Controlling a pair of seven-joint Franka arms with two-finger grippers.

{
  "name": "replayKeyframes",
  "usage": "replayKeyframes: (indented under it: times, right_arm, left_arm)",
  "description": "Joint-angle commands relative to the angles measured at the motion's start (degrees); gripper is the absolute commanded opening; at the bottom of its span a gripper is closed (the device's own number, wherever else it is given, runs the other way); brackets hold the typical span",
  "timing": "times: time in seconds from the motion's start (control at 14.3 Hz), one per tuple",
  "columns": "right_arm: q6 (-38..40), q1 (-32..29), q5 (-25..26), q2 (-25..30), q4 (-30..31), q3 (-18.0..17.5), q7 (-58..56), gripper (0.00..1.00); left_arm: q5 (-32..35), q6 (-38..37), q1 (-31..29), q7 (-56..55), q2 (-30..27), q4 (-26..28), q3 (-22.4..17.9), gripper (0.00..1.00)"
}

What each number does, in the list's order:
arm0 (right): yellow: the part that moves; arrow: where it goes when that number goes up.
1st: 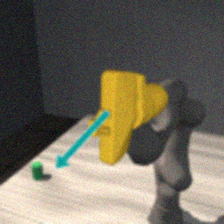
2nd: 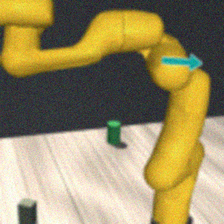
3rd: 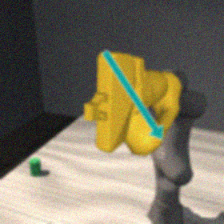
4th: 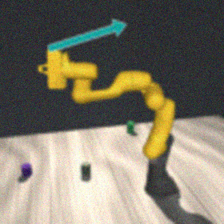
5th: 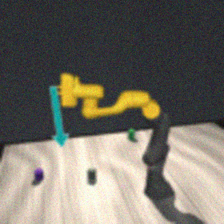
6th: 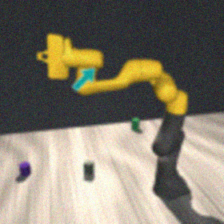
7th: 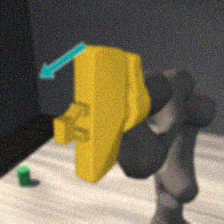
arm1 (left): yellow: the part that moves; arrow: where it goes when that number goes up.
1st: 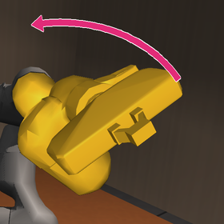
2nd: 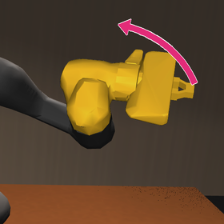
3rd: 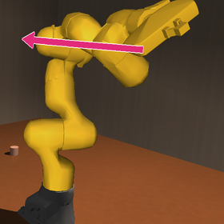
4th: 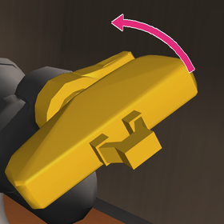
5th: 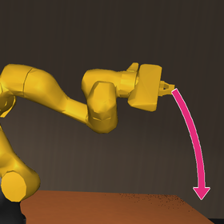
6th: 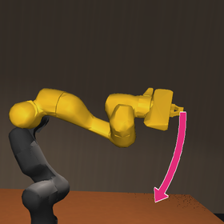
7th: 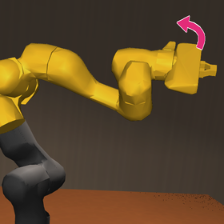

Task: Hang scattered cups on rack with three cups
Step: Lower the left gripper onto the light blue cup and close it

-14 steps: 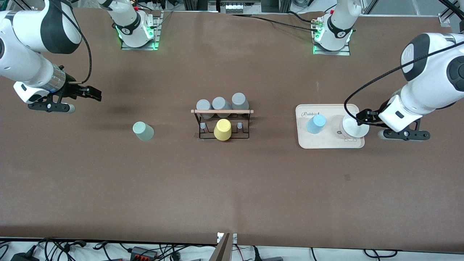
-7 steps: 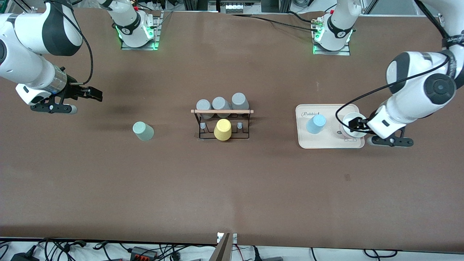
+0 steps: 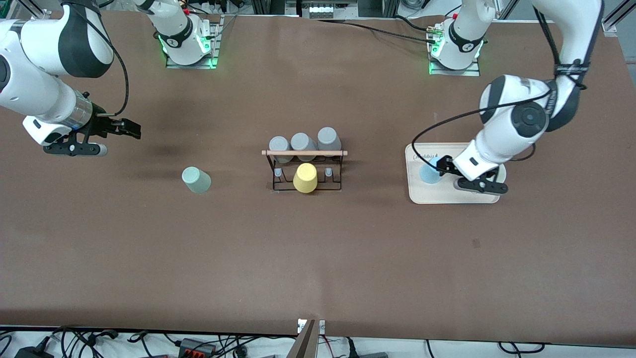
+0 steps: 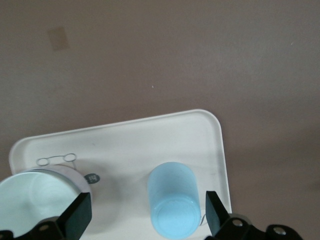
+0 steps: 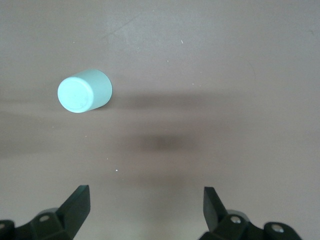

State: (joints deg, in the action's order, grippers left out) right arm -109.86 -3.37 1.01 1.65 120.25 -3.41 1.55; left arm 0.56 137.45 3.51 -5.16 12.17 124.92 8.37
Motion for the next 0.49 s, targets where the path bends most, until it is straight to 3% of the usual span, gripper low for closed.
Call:
replayKeyframes:
  times: [0.0, 0.42]
  right_arm:
    - [-0.27, 0.20, -0.13, 0.19, 0.51, 0.15, -1.37, 1.00]
    - [0.08, 0.21, -0.13, -0.24, 0.51, 0.15, -1.46, 1.00]
  left_arm:
    - [-0.64, 8.60, -0.26, 0.50, -2.68, 8.57, -0.02, 1.00]
    - [-0.64, 9.77, -0.26, -0.63, -2.25, 8.93, 1.47, 1.00]
